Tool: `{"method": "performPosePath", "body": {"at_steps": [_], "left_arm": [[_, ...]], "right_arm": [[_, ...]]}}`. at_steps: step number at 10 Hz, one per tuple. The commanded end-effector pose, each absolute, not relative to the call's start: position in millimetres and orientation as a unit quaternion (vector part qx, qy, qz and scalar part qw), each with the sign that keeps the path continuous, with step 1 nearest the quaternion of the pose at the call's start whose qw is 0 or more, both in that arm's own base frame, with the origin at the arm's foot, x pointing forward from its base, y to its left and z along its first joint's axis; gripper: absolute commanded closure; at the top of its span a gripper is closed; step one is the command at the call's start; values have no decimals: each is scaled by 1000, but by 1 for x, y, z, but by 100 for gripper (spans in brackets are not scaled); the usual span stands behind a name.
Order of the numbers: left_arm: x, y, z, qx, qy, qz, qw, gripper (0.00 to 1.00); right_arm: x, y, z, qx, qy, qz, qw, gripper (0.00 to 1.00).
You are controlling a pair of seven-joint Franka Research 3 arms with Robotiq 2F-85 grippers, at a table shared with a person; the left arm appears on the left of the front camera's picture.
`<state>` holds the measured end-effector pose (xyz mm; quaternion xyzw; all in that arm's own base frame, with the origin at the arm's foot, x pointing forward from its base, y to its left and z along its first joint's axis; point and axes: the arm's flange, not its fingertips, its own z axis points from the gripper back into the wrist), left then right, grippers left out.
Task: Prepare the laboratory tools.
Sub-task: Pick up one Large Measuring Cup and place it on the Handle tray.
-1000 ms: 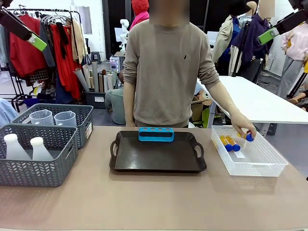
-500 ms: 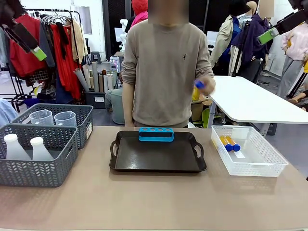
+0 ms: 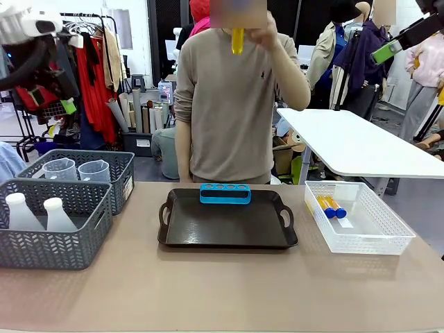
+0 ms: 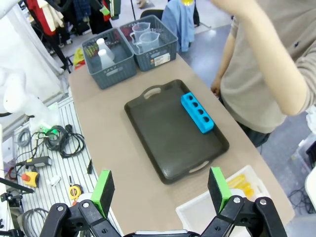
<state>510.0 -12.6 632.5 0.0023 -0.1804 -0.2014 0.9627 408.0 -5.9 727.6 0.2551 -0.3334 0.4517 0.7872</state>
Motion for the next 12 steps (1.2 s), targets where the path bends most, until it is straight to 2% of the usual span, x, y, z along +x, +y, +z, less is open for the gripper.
{"method": "performPosePath", "body": {"at_steps": [1, 2, 6, 7, 12], "left_arm": [[508, -11, 631, -30, -182, -191, 964, 0], [510, -13, 633, 2, -180, -201, 963, 0], [513, -14, 628, -7, -178, -197, 964, 0], [530, -8, 615, -5, -145, -153, 977, 0], [603, -19, 529, 3, -117, -53, 992, 0]], "right_arm": [[407, -4, 729, 258, -334, 450, 787, 0], [407, -4, 729, 258, -334, 450, 787, 0], [407, -4, 729, 258, -334, 450, 787, 0], [407, -4, 729, 258, -334, 450, 787, 0], [407, -4, 729, 258, -334, 450, 787, 0]]}}
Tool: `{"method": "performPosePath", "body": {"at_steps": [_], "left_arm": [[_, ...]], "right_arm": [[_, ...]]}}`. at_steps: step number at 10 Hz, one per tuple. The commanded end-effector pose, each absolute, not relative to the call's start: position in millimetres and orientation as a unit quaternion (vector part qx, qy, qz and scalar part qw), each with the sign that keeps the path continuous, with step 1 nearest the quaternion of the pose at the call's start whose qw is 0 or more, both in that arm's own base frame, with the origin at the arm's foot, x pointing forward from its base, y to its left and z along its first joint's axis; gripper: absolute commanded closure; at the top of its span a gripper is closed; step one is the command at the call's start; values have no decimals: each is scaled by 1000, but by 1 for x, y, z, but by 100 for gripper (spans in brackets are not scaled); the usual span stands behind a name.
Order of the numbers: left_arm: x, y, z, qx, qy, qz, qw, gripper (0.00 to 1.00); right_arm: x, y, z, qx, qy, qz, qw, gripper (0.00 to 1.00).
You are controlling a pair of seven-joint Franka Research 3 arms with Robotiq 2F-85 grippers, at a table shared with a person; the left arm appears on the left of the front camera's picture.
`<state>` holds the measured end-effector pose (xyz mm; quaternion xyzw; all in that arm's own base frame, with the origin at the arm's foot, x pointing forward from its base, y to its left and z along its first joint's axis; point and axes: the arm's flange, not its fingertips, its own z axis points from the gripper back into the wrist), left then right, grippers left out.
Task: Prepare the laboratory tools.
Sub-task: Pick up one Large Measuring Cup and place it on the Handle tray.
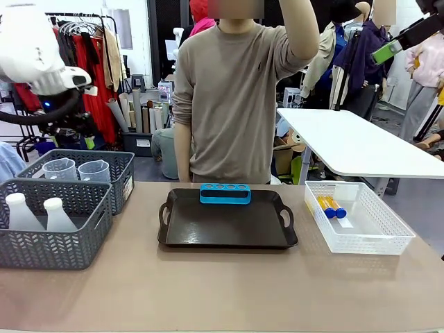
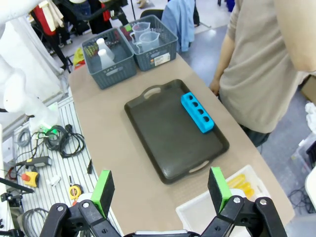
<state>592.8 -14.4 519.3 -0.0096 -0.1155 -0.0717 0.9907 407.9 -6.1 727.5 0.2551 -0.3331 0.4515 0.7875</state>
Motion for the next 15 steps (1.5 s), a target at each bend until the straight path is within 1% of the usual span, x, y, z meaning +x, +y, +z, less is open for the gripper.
{"method": "performPosePath", "body": {"at_steps": [1, 2, 4, 9, 13, 15], "left_arm": [[610, -23, 516, 12, -113, -32, 993, 0], [617, -26, 502, 14, -106, -28, 994, 0], [627, -23, 480, 17, -87, 15, 996, 0], [638, -14, 437, 8, -38, -1, 999, 0], [653, -6, 415, 2, -30, -34, 999, 0], [657, -7, 410, 0, -33, -34, 999, 0]], "right_arm": [[407, -4, 729, 258, -334, 450, 787, 0], [407, -4, 729, 258, -334, 450, 787, 0], [407, -4, 729, 258, -334, 450, 787, 0], [407, -4, 729, 258, -334, 450, 787, 0], [407, -4, 729, 258, -334, 450, 787, 0], [407, -4, 729, 258, -334, 450, 787, 0]]}}
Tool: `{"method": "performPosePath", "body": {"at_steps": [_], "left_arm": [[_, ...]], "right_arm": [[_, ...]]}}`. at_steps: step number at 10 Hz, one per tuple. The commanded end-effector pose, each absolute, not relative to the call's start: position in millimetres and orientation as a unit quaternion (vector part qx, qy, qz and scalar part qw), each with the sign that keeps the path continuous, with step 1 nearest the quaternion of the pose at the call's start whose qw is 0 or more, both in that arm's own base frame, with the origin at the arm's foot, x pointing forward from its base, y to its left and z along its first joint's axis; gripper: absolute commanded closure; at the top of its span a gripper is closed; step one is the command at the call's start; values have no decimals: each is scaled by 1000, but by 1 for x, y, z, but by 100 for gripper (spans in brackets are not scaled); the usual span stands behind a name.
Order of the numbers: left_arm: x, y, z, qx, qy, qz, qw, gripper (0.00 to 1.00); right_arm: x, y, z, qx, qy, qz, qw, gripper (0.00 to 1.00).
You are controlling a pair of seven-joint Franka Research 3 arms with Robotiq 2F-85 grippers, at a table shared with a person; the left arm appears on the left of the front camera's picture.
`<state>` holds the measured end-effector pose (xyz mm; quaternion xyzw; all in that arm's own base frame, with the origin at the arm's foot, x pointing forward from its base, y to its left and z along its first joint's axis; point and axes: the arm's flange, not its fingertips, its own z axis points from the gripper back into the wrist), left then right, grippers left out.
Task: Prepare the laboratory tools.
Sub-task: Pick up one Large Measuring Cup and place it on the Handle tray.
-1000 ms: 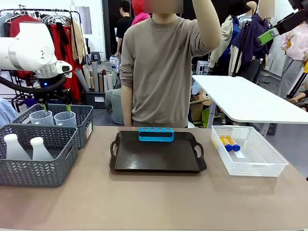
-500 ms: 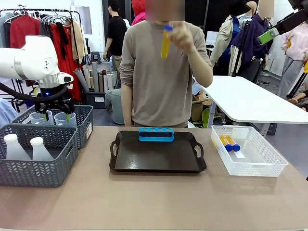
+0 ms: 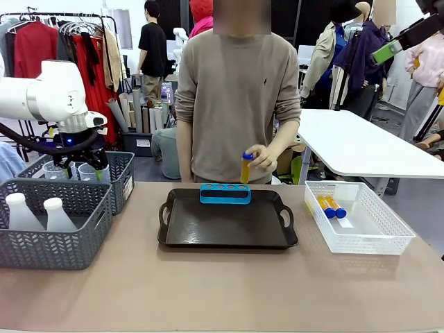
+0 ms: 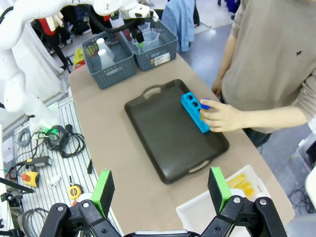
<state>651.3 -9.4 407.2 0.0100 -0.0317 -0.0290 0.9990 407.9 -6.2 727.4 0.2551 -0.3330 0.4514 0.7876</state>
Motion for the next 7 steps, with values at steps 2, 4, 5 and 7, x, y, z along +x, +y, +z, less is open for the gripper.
{"method": "performPosePath", "body": {"at_steps": [2, 4, 5, 7], "left_arm": [[660, -7, 400, -5, -28, -38, 999, 0], [662, -8, 395, 5, -28, -45, 999, 0], [661, -9, 396, 12, -29, -54, 998, 20], [661, -9, 398, 11, -31, -57, 998, 59]], "right_arm": [[407, -4, 729, 258, -334, 450, 787, 0], [407, -4, 729, 258, -334, 450, 787, 0], [407, -4, 729, 258, -334, 450, 787, 0], [407, -4, 729, 258, -334, 450, 787, 0]]}}
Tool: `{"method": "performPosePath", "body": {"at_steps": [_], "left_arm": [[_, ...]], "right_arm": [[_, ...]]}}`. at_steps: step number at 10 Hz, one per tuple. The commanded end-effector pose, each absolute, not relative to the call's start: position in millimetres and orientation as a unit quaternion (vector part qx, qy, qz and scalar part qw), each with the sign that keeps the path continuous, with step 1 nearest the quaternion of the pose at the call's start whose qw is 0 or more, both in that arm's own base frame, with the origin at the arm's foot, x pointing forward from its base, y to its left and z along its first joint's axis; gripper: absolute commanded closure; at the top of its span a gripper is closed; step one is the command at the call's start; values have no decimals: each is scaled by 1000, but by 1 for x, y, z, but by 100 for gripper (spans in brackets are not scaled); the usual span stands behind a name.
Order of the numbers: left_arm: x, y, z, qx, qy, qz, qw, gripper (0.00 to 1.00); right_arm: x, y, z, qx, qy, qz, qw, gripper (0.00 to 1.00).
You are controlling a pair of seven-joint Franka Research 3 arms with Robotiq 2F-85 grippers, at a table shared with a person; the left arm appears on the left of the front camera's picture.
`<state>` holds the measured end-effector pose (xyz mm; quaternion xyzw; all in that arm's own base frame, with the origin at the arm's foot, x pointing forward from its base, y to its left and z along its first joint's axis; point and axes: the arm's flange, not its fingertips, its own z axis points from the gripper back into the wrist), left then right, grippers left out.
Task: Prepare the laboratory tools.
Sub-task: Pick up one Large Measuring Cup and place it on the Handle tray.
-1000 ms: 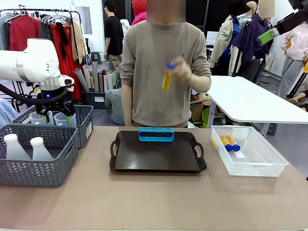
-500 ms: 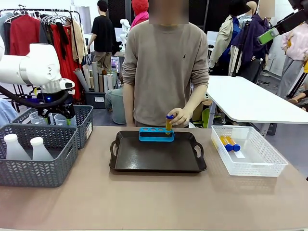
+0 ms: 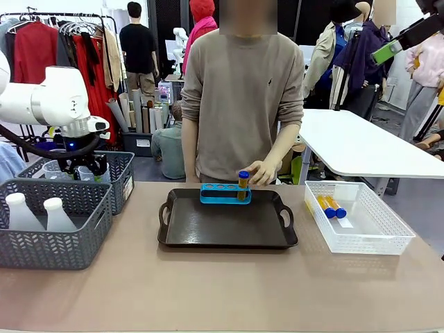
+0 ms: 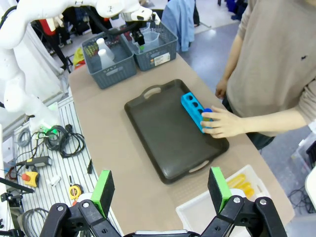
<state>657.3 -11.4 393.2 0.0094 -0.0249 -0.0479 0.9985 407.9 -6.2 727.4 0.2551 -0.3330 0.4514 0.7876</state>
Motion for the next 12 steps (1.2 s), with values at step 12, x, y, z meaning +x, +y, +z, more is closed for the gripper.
{"method": "performPosePath", "body": {"at_steps": [12], "left_arm": [[652, -6, 428, 14, -46, -60, 997, 100]], "right_arm": [[407, -4, 729, 258, -334, 450, 787, 0]]}}
